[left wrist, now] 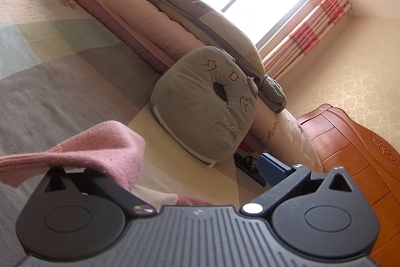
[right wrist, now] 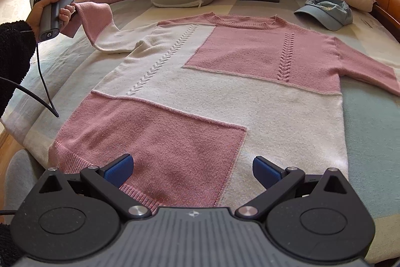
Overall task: Fold clothes
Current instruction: 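Lift the held sleeve cuff up with the left tool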
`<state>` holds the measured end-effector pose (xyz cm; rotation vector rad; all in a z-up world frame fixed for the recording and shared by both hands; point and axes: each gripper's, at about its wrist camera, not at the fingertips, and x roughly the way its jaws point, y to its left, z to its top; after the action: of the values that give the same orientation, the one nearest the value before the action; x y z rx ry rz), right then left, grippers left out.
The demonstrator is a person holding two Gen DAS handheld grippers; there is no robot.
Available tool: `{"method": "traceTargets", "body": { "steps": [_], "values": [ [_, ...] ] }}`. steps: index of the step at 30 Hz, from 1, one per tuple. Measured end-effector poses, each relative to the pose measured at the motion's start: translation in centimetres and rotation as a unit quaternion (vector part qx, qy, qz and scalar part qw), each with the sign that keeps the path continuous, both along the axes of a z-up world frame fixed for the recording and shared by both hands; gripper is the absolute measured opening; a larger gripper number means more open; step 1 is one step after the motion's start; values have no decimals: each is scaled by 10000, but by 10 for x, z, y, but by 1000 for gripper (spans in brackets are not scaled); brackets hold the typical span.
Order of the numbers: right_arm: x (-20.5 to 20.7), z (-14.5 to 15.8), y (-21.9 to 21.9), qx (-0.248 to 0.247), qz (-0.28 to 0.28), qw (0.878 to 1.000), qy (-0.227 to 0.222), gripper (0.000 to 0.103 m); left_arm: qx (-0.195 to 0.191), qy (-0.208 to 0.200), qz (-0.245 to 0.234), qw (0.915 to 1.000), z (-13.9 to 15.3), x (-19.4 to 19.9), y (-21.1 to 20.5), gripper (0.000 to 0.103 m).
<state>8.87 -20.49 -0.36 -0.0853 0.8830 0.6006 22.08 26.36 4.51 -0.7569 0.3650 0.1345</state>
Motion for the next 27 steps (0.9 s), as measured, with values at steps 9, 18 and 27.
{"method": "traceTargets", "body": {
  "steps": [9,18,27],
  "values": [
    [-3,-3,-23,322,-104,9994,99,103,-16,172,-188,9997,24,17,-40,102],
    [-6,-1,-44,506,-199,9985,13,103,96,257,-510,9983,45,41,-87,102],
    [-9,-1,-58,711,-282,9971,-33,103,201,345,-845,9956,55,64,-134,102]
  ]
}}
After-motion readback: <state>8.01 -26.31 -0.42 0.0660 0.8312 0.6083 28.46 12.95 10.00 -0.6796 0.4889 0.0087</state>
